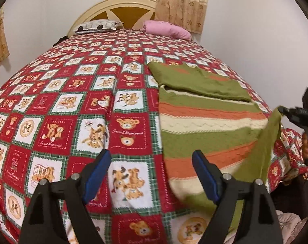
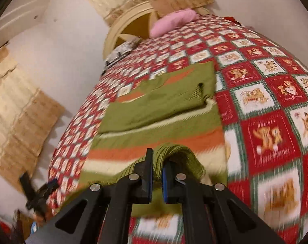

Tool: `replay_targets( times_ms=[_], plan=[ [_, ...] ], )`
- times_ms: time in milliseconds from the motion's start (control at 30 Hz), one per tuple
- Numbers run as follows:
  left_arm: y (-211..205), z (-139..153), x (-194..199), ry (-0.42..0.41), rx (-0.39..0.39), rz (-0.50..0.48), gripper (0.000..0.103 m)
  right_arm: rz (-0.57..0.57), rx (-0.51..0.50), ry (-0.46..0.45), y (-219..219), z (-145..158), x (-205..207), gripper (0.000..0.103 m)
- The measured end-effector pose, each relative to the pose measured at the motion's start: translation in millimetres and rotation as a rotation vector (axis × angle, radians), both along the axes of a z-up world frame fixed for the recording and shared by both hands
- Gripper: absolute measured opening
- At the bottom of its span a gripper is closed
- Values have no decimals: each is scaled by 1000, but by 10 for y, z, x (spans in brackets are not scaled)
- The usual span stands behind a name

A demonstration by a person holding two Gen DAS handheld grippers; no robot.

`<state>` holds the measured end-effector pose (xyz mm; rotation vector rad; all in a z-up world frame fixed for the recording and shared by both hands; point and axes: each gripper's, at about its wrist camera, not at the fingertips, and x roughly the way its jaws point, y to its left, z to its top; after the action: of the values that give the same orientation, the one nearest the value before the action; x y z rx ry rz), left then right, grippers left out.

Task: Fold small clothes
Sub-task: 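Grasp the ribbed hem with the right tool while the left tool grasps it too, lifting toward the collar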

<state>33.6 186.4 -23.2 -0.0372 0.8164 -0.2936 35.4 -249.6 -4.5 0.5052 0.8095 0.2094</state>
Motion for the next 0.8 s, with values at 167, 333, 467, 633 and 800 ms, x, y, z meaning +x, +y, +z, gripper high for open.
replay_targets(
  times_ms=[167, 333, 467, 633, 800],
  plan=[
    [24, -98, 86, 27, -21, -53, 85, -53, -11, 85, -118, -345, 409, 6],
    [-158, -168, 208, 29, 26, -133, 89, -50, -46, 122, -64, -544, 469, 6],
    [-376, -27, 321, -13, -4, -221, 90, -44, -70, 116, -36, -540, 437, 6],
    [-727, -20, 491, -2, -83, -352, 103, -40, -89, 114, -9, -527, 427, 6],
    [-1084, -321, 617, 68, 27, -383, 94, -23, -74, 104, 12, -505, 402, 7]
  ],
)
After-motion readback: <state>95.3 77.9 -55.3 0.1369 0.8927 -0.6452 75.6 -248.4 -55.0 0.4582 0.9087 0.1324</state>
